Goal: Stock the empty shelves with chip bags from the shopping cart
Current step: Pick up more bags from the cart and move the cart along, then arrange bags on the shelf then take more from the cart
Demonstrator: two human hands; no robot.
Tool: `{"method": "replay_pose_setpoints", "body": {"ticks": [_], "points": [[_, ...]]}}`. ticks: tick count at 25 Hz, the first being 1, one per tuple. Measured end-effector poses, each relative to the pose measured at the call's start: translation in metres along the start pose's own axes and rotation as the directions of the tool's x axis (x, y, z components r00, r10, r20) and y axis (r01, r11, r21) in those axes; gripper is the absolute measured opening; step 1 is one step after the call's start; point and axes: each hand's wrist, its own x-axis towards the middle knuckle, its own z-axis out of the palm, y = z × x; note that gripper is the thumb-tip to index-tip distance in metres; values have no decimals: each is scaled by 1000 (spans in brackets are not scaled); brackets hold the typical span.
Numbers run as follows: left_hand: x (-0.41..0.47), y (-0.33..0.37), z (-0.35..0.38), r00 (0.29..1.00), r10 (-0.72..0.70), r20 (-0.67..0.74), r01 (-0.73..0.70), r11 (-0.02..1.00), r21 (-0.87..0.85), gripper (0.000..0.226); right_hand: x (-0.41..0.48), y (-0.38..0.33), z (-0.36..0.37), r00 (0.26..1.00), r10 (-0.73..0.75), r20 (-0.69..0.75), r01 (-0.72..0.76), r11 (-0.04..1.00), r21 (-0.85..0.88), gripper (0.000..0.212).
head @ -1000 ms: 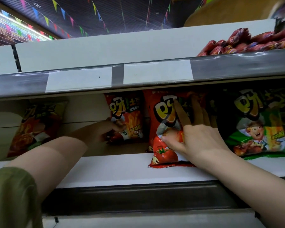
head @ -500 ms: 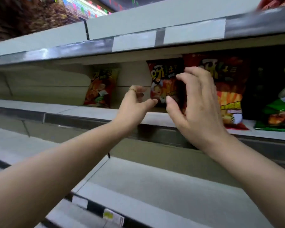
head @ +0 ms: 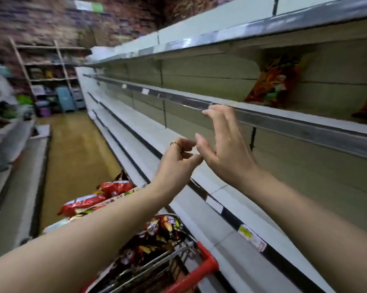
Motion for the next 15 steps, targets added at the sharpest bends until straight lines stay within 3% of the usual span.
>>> {"method": "replay_pose_setpoints", "body": {"ticks": [8,15], "points": [[-4,-74,-148,956,-163,-245,188,979,78,16,11,-78,146,983,-75,166,38,977,212,47],[-7,-128,-230,859,-309,-408,371,925,79,16,2,-79,223,911,-22,412,-117,944,309,40]]}}
